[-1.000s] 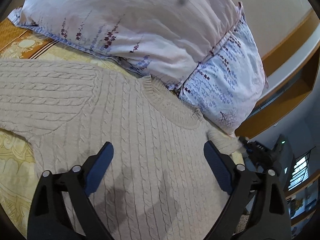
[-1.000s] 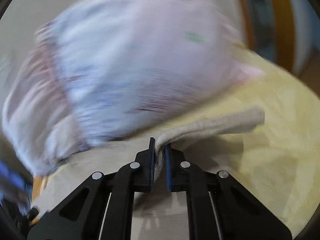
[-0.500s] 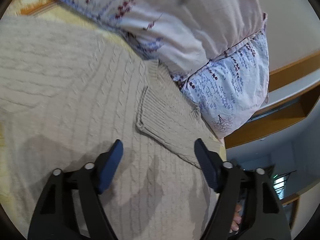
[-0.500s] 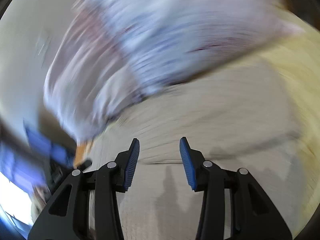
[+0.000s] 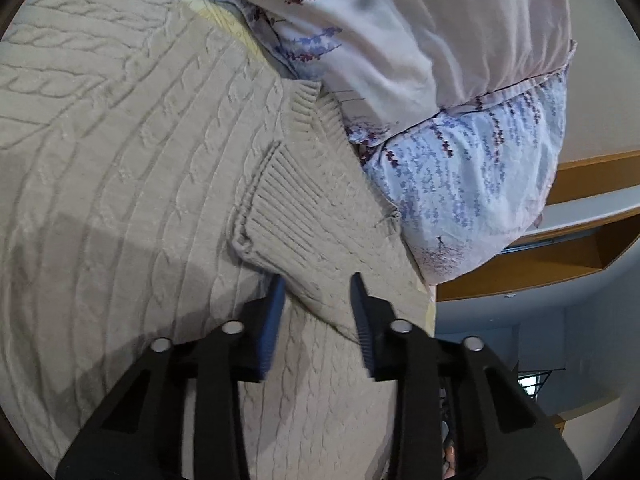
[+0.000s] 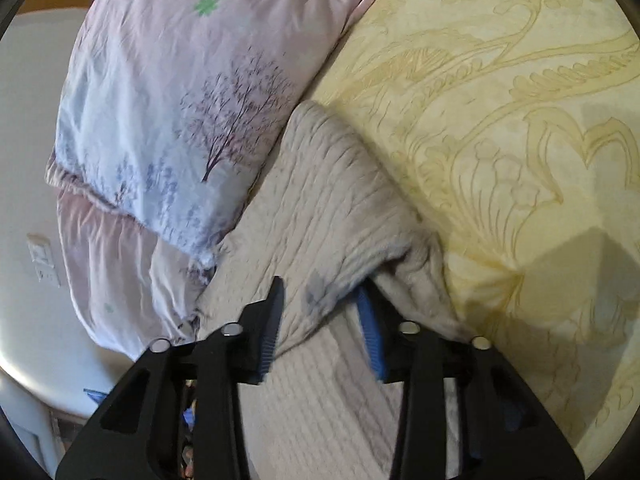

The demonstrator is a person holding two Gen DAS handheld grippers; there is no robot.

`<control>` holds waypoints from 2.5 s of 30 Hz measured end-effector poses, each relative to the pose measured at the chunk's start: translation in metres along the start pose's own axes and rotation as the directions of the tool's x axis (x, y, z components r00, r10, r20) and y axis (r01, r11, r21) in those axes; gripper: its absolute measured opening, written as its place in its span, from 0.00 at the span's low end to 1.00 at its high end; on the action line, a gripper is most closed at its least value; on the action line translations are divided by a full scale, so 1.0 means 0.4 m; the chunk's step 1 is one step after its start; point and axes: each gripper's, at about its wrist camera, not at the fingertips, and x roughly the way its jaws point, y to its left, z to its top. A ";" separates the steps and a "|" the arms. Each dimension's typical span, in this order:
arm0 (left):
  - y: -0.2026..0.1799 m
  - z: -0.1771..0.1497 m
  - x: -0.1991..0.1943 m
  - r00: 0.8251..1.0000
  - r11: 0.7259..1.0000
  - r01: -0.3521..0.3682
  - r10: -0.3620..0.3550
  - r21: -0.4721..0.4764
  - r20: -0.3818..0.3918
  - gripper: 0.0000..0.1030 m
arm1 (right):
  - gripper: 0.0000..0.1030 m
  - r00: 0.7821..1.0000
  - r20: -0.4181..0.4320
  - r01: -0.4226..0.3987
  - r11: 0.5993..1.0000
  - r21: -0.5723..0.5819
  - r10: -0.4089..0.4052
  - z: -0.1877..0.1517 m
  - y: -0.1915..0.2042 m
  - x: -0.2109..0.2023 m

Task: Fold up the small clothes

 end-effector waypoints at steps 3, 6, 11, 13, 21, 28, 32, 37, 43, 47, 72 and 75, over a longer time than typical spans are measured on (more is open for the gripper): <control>0.009 0.010 0.010 1.000 1.000 -0.008 0.008 -0.003 0.015 0.07 | 0.36 0.998 0.069 0.008 1.000 -0.015 -0.007 0.010 0.002 -0.020; 0.001 0.027 0.001 0.999 1.000 -0.005 0.003 0.024 0.045 0.04 | 0.35 0.994 0.104 0.019 0.999 -0.028 -0.016 0.018 0.007 -0.029; -0.017 0.045 -0.098 0.986 0.993 -0.048 0.030 0.105 0.164 0.00 | 0.35 0.993 0.114 0.038 0.999 -0.038 -0.033 0.012 0.004 -0.021; 0.001 0.056 -0.133 0.980 0.993 -0.067 0.047 0.099 0.191 0.00 | 0.35 0.992 0.119 0.047 0.998 -0.049 -0.041 0.008 0.007 -0.020; 0.024 0.000 -0.079 1.000 0.998 0.030 -0.030 0.053 -0.004 0.47 | 0.35 0.994 0.102 0.052 0.997 -0.051 -0.047 0.011 0.009 -0.015; -0.019 0.003 -0.010 1.000 0.998 -0.020 0.020 0.061 0.000 0.44 | 0.35 0.994 0.100 0.051 0.998 -0.045 -0.046 0.008 0.008 -0.017; 0.002 0.017 0.019 0.999 0.999 -0.047 0.047 0.015 0.015 0.07 | 0.35 0.994 0.102 0.051 0.998 -0.043 -0.046 0.009 0.007 -0.021; -0.003 0.023 -0.016 0.998 0.998 -0.027 0.024 0.055 0.056 0.06 | 0.35 0.994 0.099 0.046 0.998 -0.042 -0.042 0.006 0.005 -0.025; -0.016 0.024 -0.090 0.992 0.991 -0.057 0.042 0.120 0.121 0.06 | 0.35 0.996 0.085 0.024 0.999 -0.038 -0.021 -0.008 0.001 -0.028; 0.009 0.027 -0.076 0.990 0.987 -0.105 0.092 0.118 0.110 0.06 | 0.07 0.989 0.143 0.030 0.998 -0.059 -0.021 -0.022 0.003 -0.036; 0.357 0.014 -0.627 0.857 0.953 -0.134 0.249 -0.272 0.451 0.53 | 0.65 0.966 0.220 0.219 0.892 -0.395 -0.140 -0.177 0.135 -0.066; 0.425 0.026 -0.664 0.838 0.926 -0.076 0.260 -0.369 0.480 0.48 | 0.65 0.974 0.181 0.201 0.890 -0.409 -0.137 -0.194 0.137 -0.047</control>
